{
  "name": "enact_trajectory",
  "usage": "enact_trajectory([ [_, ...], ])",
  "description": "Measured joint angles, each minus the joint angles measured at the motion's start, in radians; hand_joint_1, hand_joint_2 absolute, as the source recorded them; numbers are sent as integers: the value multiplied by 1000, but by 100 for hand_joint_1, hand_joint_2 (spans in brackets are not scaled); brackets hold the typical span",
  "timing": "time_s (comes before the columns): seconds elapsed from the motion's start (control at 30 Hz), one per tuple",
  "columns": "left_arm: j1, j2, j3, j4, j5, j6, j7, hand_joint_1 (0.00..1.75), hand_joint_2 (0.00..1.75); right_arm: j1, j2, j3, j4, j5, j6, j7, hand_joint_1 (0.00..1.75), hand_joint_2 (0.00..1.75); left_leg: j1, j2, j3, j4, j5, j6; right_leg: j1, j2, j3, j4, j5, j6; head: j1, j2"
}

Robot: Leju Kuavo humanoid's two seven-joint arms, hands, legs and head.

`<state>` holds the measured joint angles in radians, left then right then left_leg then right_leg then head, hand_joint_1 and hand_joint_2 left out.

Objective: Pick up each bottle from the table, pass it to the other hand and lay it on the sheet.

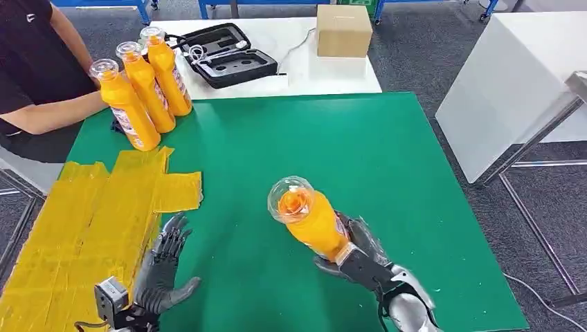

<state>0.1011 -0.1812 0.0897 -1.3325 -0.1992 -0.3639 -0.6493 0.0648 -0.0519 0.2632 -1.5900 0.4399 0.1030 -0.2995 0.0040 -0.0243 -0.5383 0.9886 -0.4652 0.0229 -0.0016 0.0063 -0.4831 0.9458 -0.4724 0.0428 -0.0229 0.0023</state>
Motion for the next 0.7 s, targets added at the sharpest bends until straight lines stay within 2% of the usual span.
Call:
enact_trajectory([
  [0.2, 0, -7, -9, 0, 27, -34, 1, 0, 175, -11, 9, 0, 13, 3, 1, 0, 175, 175, 0, 0, 0, 0, 0, 0, 0, 0, 0, 0, 0, 0, 0, 0],
  [0.33, -1, -18, -69, 0, 59, -81, 4, 0, 175, -48, 21, 13, 43, 12, 3, 3, 175, 175, 0, 0, 0, 0, 0, 0, 0, 0, 0, 0, 0, 0, 0, 0],
  [0.63, -5, -43, -243, -35, -4, 99, 27, 0, 175, -99, 60, 45, 100, 42, -2, 21, 175, 175, 0, -1, 0, 0, 0, 0, 0, 0, 0, 0, 0, 0, 0, 0],
  [0.7, -10, -44, -266, -43, -64, 177, 28, 0, 175, -109, 69, 61, 112, 55, -3, 30, 175, 175, 0, -1, 0, 0, 0, 0, 0, 0, 0, 0, 0, 0, 0, 0],
])
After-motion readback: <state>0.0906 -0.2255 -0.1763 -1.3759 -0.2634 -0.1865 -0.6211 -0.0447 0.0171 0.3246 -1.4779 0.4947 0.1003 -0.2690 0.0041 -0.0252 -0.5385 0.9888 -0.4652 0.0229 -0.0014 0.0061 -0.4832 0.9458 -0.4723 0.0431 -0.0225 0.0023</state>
